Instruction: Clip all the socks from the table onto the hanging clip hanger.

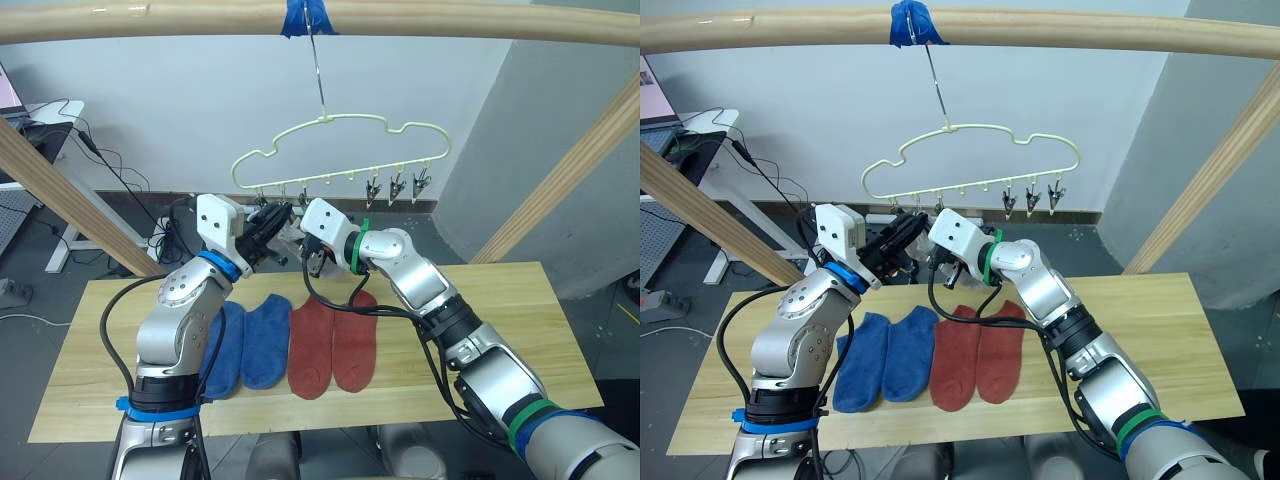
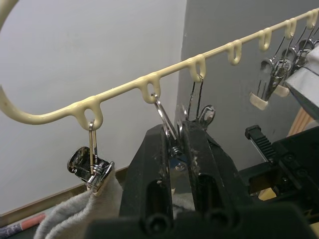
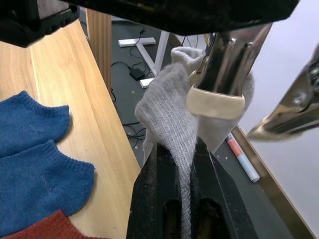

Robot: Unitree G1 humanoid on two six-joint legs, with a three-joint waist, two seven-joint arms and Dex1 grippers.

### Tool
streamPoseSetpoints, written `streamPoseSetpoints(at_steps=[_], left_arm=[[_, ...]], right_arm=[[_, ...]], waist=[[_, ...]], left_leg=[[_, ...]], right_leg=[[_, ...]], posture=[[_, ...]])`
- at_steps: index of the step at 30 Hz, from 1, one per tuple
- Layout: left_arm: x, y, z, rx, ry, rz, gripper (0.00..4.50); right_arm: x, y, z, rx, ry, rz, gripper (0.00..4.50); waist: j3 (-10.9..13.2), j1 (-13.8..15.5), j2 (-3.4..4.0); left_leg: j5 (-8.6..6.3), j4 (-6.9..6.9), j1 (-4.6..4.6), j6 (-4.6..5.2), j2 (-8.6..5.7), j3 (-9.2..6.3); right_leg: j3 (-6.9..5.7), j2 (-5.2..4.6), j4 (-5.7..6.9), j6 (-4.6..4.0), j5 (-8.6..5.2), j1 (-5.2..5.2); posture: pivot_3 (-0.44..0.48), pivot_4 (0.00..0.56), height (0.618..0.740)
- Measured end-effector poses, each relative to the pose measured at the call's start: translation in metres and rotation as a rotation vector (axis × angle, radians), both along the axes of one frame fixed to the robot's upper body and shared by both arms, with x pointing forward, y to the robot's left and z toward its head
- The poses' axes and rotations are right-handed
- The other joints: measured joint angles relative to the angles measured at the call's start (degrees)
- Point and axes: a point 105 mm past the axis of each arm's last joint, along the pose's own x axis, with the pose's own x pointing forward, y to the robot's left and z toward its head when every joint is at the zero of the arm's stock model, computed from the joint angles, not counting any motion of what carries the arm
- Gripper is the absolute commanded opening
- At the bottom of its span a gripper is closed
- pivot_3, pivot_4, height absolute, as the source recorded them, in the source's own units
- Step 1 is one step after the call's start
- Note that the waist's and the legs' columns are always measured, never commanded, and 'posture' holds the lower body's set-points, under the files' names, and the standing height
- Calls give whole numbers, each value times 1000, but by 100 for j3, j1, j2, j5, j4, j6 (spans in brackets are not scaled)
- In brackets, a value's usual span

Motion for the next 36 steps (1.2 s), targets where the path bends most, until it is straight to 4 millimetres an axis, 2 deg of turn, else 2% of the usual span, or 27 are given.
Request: streamPoseSetpoints(at_steps=[15, 17, 23, 36], left_arm=[[-1, 5, -2, -7, 4, 14, 118], [-1, 5, -3, -19, 7, 15, 865], [-4, 8, -13, -23, 45, 19, 2655], [-13, 16, -18, -11, 73, 26, 2655]], right_arm=[[0, 5, 4, 46, 19, -23, 0], [1, 5, 5, 55, 19, -27, 0], [0, 8, 7, 70, 22, -24, 0], [-3, 14, 9, 83, 23, -9, 0]], waist=[[0, -8, 1], [0, -8, 0], [0, -12, 1], [-1, -5, 1]], left_leg=[[0, 0, 0, 0, 0, 0], [0, 0, 1, 0, 0, 0], [0, 0, 0, 0, 0, 0], [0, 0, 1, 0, 1, 0]], right_leg=[[0, 0, 2, 0, 0, 0], [0, 0, 2, 0, 0, 0], [-1, 0, 2, 0, 0, -1], [0, 0, 4, 0, 0, -1]], posture=[[-226, 223, 730], [-225, 221, 730], [-215, 213, 730], [-204, 216, 730]])
